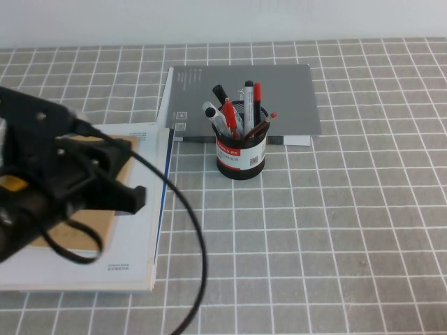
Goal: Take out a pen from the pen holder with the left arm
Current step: 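Take a marker out of the pen holder and lay it on the table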
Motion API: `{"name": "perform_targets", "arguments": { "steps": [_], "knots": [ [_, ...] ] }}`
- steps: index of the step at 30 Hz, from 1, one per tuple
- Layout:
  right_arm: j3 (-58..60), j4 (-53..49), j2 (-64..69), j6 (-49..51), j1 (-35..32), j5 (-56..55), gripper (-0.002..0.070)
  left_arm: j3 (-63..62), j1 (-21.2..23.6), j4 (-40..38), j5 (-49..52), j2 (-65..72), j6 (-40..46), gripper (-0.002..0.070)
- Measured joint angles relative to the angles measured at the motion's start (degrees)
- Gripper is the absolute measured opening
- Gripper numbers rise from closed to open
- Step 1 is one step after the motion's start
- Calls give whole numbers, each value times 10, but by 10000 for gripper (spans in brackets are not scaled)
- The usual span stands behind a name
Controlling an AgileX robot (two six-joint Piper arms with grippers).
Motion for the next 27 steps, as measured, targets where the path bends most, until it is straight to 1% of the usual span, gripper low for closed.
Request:
{"name": "perform_targets", "arguments": {
  "steps": [2, 3, 4, 6, 8, 9, 11, 13, 15, 18, 20, 23, 27],
  "knots": [
    [0, 0, 0, 0, 0, 0, -13, 0, -25, 139, -45, 21, -129, -3],
    [0, 0, 0, 0, 0, 0, -13, 0, -30, 219, -67, 32, -240, -3],
    [0, 0, 0, 0, 0, 0, -13, 0, -30, 283, -95, 42, -319, -3],
    [0, 0, 0, 0, 0, 0, -13, 0, -22, 431, -162, 64, -518, -2],
    [0, 0, 0, 0, 0, 0, -13, -1, -6, 550, -228, 86, -666, 10],
    [0, 0, 0, 0, 0, 0, -13, -1, 4, 608, -265, 102, -724, 27],
    [0, 0, 0, 0, 0, 0, -13, -1, 18, 697, -324, 133, -787, 70],
    [0, 0, 0, 0, 0, 0, -13, -1, 20, 753, -376, 168, -809, 132],
    [0, 0, 0, 0, 0, 0, -13, -4, 20, 796, -410, 205, -801, 216],
    [0, 0, 0, 0, 0, 0, -13, -27, 7, 853, -421, 247, -773, 339],
    [0, 0, 0, 0, 0, 0, -13, -54, -5, 883, -408, 267, -766, 386],
    [0, 0, 0, 0, 0, 0, -13, -104, -22, 924, -374, 285, -761, 410],
    [0, 0, 0, 0, 0, 0, -13, -173, -37, 981, -347, 311, -756, 418]
  ]
}}
